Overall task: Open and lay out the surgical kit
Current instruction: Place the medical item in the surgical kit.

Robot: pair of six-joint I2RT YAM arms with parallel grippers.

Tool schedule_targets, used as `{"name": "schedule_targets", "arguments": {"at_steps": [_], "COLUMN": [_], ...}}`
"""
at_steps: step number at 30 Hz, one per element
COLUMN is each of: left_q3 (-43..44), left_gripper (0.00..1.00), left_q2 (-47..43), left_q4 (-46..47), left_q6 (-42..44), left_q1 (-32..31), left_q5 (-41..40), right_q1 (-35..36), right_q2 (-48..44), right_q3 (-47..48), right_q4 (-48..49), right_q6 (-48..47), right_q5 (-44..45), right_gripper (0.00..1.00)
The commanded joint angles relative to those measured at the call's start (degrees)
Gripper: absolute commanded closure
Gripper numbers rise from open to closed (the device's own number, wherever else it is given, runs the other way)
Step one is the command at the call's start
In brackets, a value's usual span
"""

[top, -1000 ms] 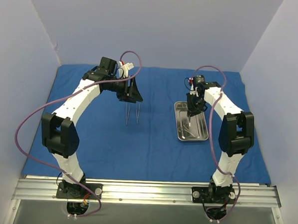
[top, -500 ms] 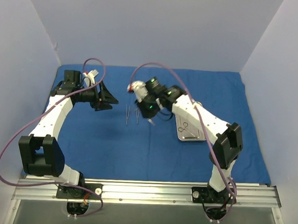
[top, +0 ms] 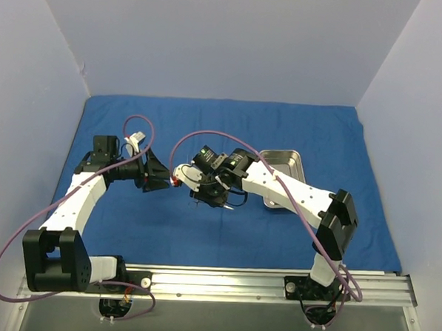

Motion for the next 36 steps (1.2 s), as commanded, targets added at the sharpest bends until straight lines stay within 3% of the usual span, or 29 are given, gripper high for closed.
{"name": "schedule_targets", "arguments": {"at_steps": [1,6,10,24,29,36], "left_q3": [-2.38,-4.41,-4.06,0.6,0.08,-0.63], "left_gripper": [0.32,0.33,0.36,0.47,0.56,0.6], "left_q2": [-4.09,-4.63,-2.7,3.11,2.67,1.09], "left_q4": [6.29,7.25,8.75,0.49,0.92,1.54], "left_q6": [-2.7,-3.05,-3.22,5.39,4.78,3.9], "left_q1": [-4.01,-11.39,-13.07,-15.71,-15.89,-16.68], "left_q5": [3.73,2.32,2.58,4.34,5.04,5.39], "right_q1": [0.77,2.17,4.19,6.31,6.31,6.31], "right_q2": [-4.81,-5.69,-6.48,-7.1,-6.66,-5.95], "right_q3": [0.34,1.57,0.79,0.52,0.7,1.05], "right_q4": [-3.6,-4.66,-5.54,-5.89,-5.63,-5.45], "right_q6": [-3.0,-2.83,-2.74,-2.65,-2.65,-2.74], "right_q5": [1.2,0.32,0.93,2.08,1.9,0.93], "right_gripper": [1.0,1.0,1.0,1.0,1.0,1.0]}}
